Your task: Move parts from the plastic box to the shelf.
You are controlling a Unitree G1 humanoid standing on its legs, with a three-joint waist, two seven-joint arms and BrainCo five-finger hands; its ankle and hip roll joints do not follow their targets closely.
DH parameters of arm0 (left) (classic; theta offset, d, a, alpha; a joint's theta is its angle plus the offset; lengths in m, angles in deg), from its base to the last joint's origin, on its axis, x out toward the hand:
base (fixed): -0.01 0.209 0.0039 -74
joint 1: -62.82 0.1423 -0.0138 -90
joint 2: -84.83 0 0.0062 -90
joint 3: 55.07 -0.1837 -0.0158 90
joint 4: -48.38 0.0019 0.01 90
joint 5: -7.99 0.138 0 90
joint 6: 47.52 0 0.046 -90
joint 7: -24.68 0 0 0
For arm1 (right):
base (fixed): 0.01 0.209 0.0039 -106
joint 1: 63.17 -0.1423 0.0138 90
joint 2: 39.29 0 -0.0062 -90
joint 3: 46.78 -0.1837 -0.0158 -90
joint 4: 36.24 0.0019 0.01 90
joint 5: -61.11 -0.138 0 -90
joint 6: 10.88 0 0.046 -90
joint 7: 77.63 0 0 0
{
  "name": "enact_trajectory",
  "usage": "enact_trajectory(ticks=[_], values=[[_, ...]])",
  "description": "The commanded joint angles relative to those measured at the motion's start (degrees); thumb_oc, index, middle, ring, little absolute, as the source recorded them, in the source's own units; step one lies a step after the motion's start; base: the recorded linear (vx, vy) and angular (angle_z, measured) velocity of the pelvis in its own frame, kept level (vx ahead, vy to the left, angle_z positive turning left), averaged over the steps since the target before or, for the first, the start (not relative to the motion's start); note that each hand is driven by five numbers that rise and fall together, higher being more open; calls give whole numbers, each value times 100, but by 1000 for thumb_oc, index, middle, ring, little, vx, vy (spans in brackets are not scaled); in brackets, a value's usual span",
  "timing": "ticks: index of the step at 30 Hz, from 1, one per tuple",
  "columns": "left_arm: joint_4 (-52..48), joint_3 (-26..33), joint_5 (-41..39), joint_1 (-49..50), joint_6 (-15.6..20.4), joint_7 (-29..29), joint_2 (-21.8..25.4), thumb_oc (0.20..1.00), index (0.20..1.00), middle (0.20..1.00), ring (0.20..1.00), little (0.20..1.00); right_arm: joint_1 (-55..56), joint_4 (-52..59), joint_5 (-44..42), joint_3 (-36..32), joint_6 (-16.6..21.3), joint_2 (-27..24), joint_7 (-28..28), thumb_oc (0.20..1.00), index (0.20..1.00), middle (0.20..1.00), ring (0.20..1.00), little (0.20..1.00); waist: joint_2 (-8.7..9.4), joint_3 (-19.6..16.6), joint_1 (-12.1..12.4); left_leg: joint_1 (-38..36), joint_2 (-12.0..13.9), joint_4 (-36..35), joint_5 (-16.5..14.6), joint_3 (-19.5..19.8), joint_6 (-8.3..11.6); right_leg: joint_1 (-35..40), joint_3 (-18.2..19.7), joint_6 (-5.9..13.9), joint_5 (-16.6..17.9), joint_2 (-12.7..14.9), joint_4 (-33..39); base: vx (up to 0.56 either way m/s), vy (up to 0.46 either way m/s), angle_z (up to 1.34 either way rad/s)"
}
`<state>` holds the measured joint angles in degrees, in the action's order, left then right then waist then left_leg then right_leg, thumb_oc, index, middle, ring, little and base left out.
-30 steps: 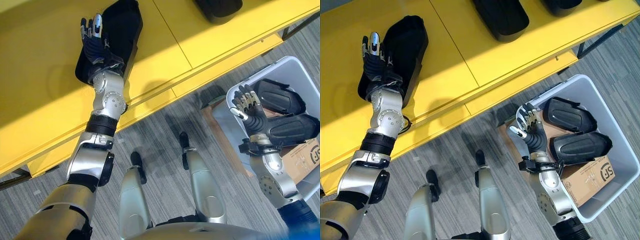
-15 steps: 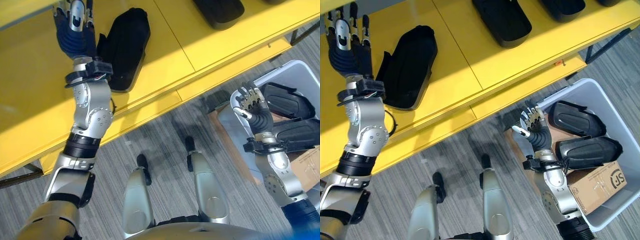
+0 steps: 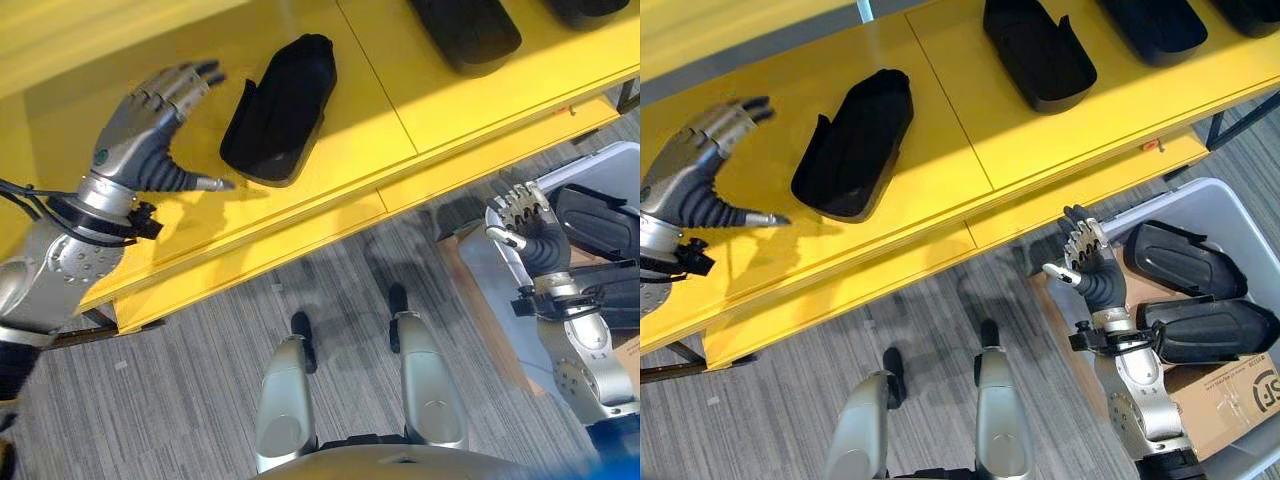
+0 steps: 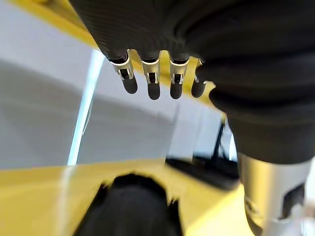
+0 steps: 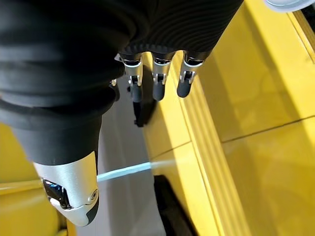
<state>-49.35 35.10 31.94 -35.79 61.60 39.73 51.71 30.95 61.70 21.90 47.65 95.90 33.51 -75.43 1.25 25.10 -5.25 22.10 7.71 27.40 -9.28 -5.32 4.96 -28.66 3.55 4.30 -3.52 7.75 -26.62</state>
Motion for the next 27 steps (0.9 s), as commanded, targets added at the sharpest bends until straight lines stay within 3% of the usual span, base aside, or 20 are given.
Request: enact_trajectory(ticks=[1,9,14,20,27], values=[[-72,14,899,223,33,27,-113,1000,1000,1000,1000,1000,48,465,-122,-258,454,-229,141,1000,1000,1000,1000,1000,83,-290,-130,51,226,-85,144,585,177,522,131,349,-61,393,214,-12,20,4],[343,-454,1721,271,-117,49,-173,1000,1000,1000,1000,1000,112,527,-88,-325,473,-243,121,1000,1000,1000,1000,1000,106,-289,-162,158,208,-23,172,569,158,440,150,360,-29,403,208,-3,3,0],[1028,-796,1919,94,-360,101,-646,1000,1000,1000,1000,1000,123,540,-22,-391,457,-215,53,1000,1000,1000,1000,1000,131,-260,-166,199,236,68,111,568,141,381,177,348,-81,378,133,-3,2,-1],[1495,-799,2046,-13,-616,225,-1216,1000,1000,1000,1000,1000,85,530,29,-445,432,-145,-44,1000,1000,1000,1000,1000,157,-234,-182,263,262,96,113,550,139,297,203,314,-93,337,84,0,0,0],[1762,-811,2131,-240,-815,298,-1572,1000,1000,1000,1000,1000,57,516,54,-511,387,-99,-116,1000,1000,1000,1000,1000,183,-264,-190,307,290,112,109,521,150,226,223,285,-101,296,41,0,0,0]])
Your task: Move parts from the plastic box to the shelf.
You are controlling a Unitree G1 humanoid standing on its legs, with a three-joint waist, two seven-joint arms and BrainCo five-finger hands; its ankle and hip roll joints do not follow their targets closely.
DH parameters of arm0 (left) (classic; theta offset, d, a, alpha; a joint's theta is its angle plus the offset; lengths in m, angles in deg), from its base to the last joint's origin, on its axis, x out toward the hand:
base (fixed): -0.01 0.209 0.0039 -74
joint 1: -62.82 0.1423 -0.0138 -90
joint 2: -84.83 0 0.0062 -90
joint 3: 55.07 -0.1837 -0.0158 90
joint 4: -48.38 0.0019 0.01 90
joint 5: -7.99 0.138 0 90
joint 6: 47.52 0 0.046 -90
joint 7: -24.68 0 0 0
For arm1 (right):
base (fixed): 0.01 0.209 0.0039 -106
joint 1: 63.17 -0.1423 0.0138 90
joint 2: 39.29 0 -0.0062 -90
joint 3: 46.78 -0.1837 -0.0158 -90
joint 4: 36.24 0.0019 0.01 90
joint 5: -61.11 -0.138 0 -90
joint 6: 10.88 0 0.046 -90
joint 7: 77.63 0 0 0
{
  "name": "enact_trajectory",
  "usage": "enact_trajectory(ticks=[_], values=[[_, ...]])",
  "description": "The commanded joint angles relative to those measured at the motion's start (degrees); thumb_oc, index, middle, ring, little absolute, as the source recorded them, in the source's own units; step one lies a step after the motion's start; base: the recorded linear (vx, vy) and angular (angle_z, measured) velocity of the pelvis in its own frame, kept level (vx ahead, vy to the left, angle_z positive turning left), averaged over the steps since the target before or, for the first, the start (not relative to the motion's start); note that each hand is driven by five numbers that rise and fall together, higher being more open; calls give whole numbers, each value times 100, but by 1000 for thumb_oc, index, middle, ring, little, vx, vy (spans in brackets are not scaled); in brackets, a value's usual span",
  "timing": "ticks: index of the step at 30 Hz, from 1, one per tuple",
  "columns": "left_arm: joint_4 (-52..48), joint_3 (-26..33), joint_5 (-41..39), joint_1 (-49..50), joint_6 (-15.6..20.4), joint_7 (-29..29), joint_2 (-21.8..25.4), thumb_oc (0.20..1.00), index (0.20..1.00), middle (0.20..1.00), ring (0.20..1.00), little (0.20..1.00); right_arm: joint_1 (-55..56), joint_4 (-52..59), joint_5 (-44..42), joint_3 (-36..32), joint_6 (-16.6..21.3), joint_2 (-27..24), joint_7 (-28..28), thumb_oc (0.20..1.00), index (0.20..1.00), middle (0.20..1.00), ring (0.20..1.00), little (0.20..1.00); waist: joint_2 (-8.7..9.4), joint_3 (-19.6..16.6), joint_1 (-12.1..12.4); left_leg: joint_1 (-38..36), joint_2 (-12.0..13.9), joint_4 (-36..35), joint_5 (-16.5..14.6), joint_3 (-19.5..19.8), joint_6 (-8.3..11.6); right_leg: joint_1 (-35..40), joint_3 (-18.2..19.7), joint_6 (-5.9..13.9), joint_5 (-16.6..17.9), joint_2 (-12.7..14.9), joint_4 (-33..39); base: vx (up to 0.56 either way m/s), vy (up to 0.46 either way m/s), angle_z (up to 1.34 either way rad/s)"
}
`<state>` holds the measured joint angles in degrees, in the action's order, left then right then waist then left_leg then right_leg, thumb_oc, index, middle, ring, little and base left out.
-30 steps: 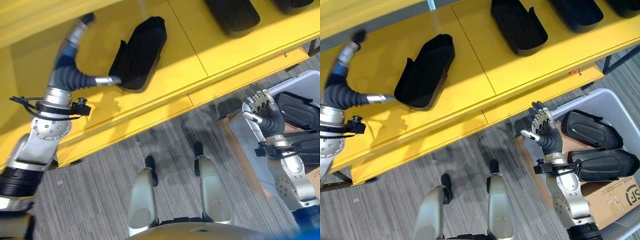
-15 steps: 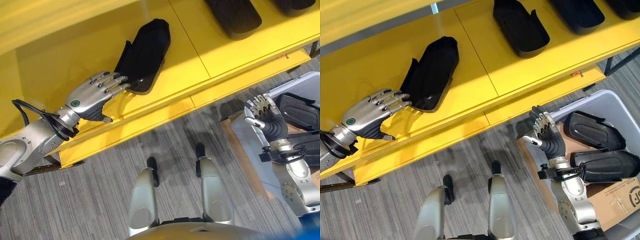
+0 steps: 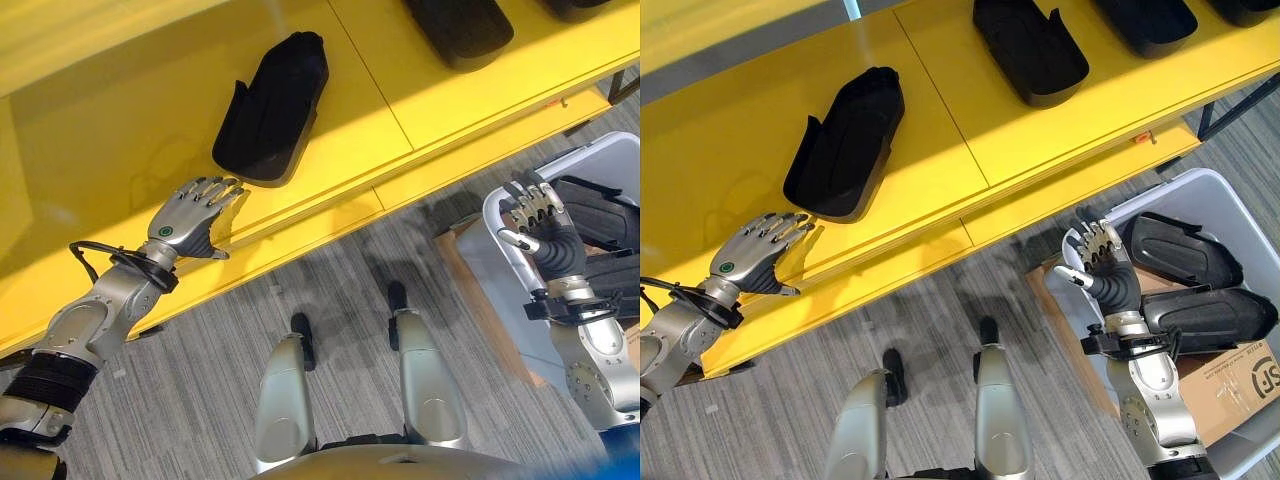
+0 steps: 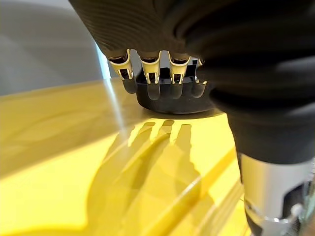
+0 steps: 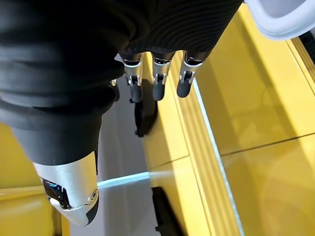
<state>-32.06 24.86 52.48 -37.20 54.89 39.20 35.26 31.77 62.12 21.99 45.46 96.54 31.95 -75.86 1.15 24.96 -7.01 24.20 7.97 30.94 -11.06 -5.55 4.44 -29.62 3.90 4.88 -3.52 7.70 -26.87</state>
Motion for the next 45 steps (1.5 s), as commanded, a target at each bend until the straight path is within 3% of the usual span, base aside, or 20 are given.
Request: enact_trajectory(ticks=[1,17,32,45], values=[[47,226,80,-124,-176,348,65,1000,1000,1000,1000,1000,-28,467,39,-291,316,62,-81,1000,1000,1000,1000,1000,192,-253,-20,99,267,-245,285,540,204,320,191,224,-103,297,68,0,0,0],[-1107,865,182,256,104,463,395,1000,1000,1000,1000,1000,-25,522,14,-316,286,28,-69,1000,1000,1000,1000,1000,150,-299,-21,131,271,-234,265,542,204,257,236,216,-129,262,19,0,0,0],[-595,-93,311,-499,66,329,90,1000,1000,1000,1000,1000,-4,530,72,-318,307,61,-152,1000,1000,1000,1000,1000,188,-335,-102,148,273,-267,303,515,196,181,260,216,-103,253,3,0,0,0],[1286,-1335,122,-2094,-391,346,-867,1000,1000,1000,1000,1000,-57,471,109,-205,321,117,-302,1000,1000,1000,1000,1000,254,-341,-273,217,339,-153,273,476,219,70,302,208,-135,189,-95,3,-6,-6]])
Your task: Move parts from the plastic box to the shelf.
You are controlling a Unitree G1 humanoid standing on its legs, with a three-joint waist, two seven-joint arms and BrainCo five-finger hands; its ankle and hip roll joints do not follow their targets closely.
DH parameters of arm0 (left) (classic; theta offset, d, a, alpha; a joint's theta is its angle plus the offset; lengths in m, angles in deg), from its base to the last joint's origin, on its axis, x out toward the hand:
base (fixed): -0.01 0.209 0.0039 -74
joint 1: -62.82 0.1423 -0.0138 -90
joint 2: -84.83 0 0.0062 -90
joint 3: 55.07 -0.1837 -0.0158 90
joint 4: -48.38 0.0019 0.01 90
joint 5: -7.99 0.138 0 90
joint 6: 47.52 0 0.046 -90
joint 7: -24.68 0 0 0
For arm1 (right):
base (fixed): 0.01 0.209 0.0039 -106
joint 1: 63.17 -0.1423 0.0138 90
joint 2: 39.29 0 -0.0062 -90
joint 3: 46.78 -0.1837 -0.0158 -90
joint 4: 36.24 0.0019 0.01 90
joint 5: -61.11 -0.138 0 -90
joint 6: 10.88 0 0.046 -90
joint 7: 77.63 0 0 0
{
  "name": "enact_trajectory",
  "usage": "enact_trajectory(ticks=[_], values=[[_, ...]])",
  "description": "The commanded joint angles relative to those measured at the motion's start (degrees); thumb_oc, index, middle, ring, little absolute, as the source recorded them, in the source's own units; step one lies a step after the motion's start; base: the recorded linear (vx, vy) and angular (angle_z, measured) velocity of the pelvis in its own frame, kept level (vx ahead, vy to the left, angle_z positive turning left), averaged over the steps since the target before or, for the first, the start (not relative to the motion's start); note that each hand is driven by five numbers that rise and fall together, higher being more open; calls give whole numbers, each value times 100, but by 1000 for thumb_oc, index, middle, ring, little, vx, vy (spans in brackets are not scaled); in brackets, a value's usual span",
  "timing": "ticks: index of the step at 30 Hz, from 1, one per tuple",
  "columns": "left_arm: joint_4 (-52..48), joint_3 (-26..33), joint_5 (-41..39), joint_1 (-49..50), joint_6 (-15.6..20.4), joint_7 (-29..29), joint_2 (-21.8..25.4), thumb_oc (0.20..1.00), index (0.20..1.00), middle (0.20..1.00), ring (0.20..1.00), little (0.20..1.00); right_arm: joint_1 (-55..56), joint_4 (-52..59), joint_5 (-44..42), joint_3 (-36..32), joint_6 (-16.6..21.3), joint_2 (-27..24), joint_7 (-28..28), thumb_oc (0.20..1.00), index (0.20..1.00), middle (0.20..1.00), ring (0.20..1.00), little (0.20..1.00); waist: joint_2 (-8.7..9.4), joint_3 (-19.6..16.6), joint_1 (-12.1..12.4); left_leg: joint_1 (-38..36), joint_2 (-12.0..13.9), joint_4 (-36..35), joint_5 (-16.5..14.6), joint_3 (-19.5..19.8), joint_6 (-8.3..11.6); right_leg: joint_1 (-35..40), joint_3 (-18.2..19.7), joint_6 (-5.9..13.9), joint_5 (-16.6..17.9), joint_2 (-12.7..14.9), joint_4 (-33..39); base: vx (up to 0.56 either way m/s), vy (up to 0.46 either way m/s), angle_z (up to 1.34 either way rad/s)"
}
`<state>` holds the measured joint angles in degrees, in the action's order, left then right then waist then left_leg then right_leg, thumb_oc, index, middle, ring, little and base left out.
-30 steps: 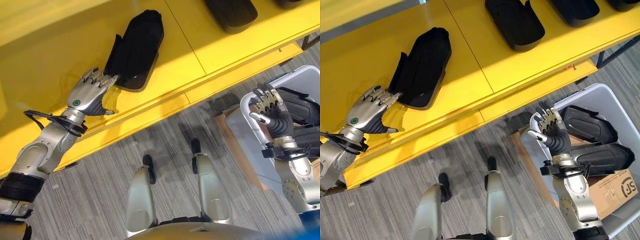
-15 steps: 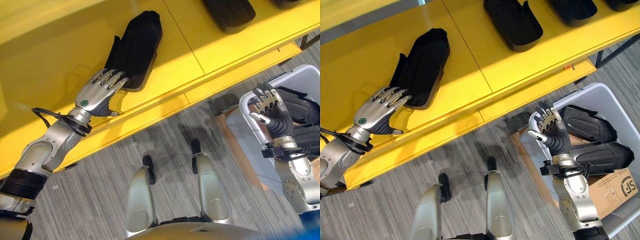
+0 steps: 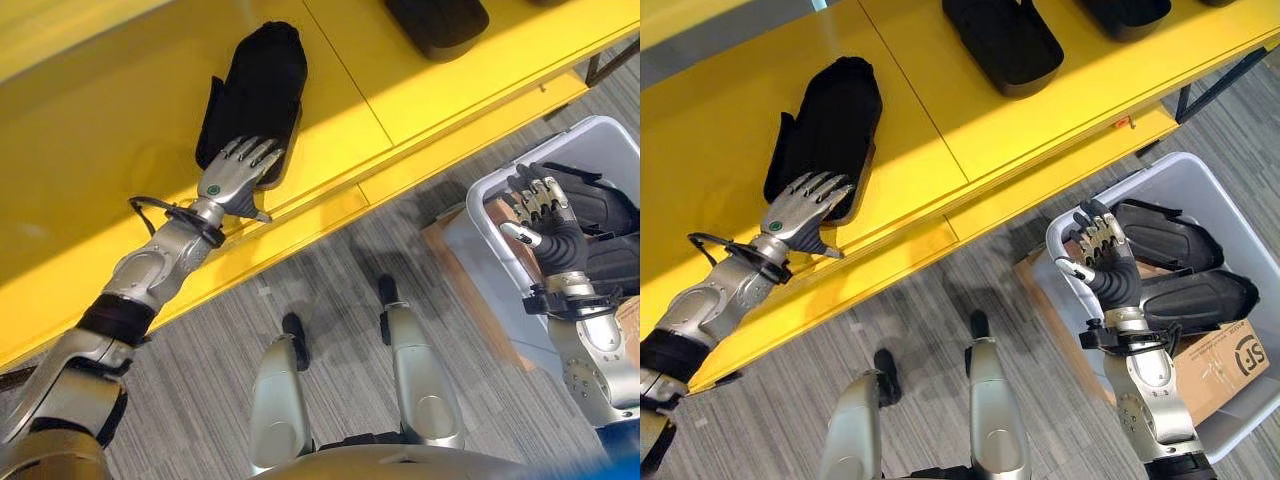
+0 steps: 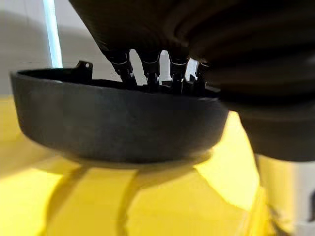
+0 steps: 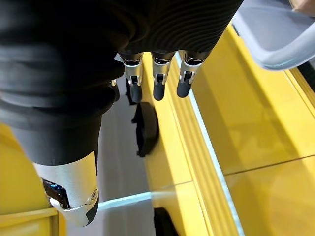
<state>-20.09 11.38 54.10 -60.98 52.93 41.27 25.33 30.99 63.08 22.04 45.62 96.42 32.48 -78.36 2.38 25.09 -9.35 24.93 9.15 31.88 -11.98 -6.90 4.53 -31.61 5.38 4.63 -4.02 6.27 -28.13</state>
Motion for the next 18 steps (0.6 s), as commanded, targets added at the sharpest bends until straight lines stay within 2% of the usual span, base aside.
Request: enact_trajectory(ticks=[1,2,5,12,18], values=[[261,-46,-78,117,-272,117,64,426,426,426,426,426,27,382,108,-192,326,70,-48,1000,1000,1000,1000,1000,131,-358,-63,144,225,-251,364,603,212,253,160,238,-80,330,23,0,0,0],[437,-74,-133,27,-304,119,34,200,200,200,200,200,35,383,93,-186,323,64,-38,1000,1000,1000,1000,1000,132,-361,-70,156,228,-248,367,603,215,241,163,238,-76,326,21,7,-5,-5],[754,-140,-261,-242,-389,142,47,200,200,200,200,200,49,368,77,-135,324,63,-25,1000,1000,1000,1000,1000,135,-372,-80,172,243,-248,375,610,224,221,170,239,-81,306,11,9,-15,-5],[930,99,-538,-56,-441,128,53,200,200,200,200,200,69,346,87,-109,305,89,-24,1000,1000,1000,1000,1000,128,-371,-58,194,246,-206,374,629,228,231,164,232,-101,314,-20,1,-1,0],[1155,471,-1279,54,-522,135,-345,200,200,200,200,200,105,357,85,-77,265,137,-20,1000,1000,1000,1000,1000,151,-395,-64,196,239,-213,381,629,229,227,155,214,-97,305,-37,0,0,0]])
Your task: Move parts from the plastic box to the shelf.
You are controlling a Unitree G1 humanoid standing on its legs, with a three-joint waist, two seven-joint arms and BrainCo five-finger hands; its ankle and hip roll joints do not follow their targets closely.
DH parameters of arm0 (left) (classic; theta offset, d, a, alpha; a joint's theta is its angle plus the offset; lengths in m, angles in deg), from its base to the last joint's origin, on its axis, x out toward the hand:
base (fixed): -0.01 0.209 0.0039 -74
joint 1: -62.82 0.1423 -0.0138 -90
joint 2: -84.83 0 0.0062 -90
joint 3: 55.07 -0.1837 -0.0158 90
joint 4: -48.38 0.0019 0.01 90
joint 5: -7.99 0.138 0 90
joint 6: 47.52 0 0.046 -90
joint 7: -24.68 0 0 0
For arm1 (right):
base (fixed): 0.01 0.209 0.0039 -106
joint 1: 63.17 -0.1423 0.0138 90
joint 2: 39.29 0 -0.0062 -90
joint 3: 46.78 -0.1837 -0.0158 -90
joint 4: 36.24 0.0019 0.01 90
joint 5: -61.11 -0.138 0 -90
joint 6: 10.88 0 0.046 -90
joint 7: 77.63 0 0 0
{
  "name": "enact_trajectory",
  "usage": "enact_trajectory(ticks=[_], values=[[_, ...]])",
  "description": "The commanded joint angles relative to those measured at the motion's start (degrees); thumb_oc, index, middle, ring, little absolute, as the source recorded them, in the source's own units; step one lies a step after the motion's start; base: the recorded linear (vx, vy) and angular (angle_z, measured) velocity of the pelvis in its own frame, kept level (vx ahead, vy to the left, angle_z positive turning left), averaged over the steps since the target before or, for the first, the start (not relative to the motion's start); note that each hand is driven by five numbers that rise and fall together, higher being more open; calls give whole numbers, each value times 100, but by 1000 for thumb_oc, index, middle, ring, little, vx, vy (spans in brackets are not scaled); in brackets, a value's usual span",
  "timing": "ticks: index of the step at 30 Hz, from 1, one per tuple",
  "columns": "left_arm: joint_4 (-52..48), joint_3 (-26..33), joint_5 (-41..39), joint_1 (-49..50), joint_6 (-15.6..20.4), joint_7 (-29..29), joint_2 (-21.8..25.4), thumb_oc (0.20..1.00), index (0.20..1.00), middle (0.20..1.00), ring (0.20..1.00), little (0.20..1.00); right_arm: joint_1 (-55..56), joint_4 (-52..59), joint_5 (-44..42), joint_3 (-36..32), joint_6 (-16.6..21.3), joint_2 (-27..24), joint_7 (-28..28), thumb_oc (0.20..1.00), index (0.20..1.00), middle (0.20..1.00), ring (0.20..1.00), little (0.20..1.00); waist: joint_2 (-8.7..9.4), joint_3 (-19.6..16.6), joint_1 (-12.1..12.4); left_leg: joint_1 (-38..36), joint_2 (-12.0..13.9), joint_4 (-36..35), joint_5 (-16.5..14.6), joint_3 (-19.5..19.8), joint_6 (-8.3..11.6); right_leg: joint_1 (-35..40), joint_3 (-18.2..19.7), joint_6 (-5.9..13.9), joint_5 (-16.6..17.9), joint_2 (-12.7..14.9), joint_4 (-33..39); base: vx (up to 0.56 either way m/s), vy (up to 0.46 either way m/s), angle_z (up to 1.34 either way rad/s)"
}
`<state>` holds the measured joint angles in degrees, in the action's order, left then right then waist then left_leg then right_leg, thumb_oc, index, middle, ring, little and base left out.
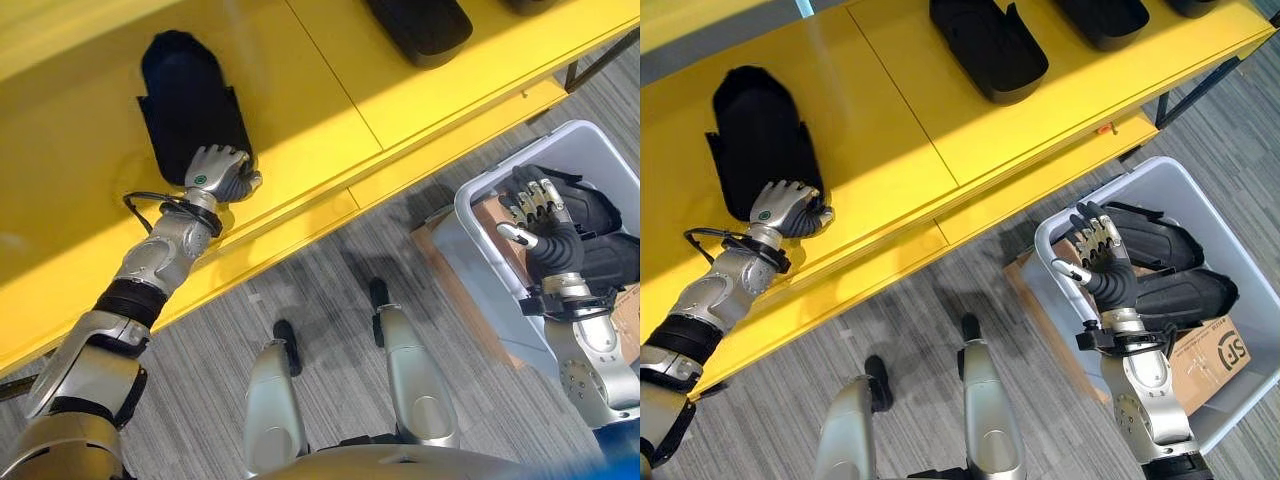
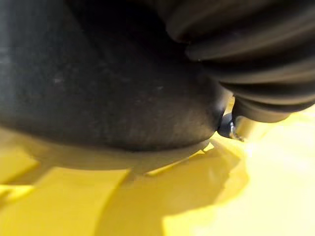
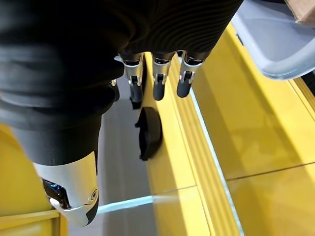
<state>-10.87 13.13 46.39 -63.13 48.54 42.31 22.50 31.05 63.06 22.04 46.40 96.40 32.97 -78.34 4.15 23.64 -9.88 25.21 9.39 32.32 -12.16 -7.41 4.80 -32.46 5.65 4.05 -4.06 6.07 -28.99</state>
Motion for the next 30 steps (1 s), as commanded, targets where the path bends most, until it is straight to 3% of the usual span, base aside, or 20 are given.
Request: enact_trajectory(ticks=[1,9,12,27,28,30], values=[[494,440,-1016,210,-116,63,-363,200,200,200,200,200,89,341,76,-118,242,103,-34,1000,1000,1000,1000,1000,-8,-256,-27,168,213,-258,413,678,202,311,132,264,-88,325,46,0,0,0],[1450,524,-2863,-470,-113,51,-1294,200,200,200,200,200,126,315,20,70,125,137,-89,1000,1000,1000,1000,1000,44,-297,-128,165,224,-259,440,684,215,277,183,249,-42,306,33,0,0,0],[1562,362,-3092,-719,-75,29,-1482,200,200,200,200,200,107,307,21,114,108,128,-105,1000,1000,1000,1000,1000,60,-300,-167,144,234,-280,458,672,222,270,202,246,-42,292,24,0,0,0],[2464,-583,-2209,-2006,-213,26,-1457,200,200,200,200,200,57,349,-51,209,178,-91,-24,1000,1000,1000,1000,1000,68,-274,-345,167,301,-266,476,626,255,142,270,284,-58,246,-50,6,-1,-1],[2487,-627,-2164,-2019,-206,3,-1473,200,200,200,200,200,71,351,-47,218,182,-94,-22,1000,1000,1000,1000,1000,48,-268,-347,90,317,-231,308,635,270,201,260,294,-216,242,-112,82,-7,-6],[2590,-662,-2128,-2079,-208,0,-1488,200,200,200,200,200,78,361,-47,228,193,-108,-10,1000,1000,1000,1000,1000,48,-256,-364,90,320,-229,301,628,266,195,268,292,-222,237,-114,45,-9,-8]])
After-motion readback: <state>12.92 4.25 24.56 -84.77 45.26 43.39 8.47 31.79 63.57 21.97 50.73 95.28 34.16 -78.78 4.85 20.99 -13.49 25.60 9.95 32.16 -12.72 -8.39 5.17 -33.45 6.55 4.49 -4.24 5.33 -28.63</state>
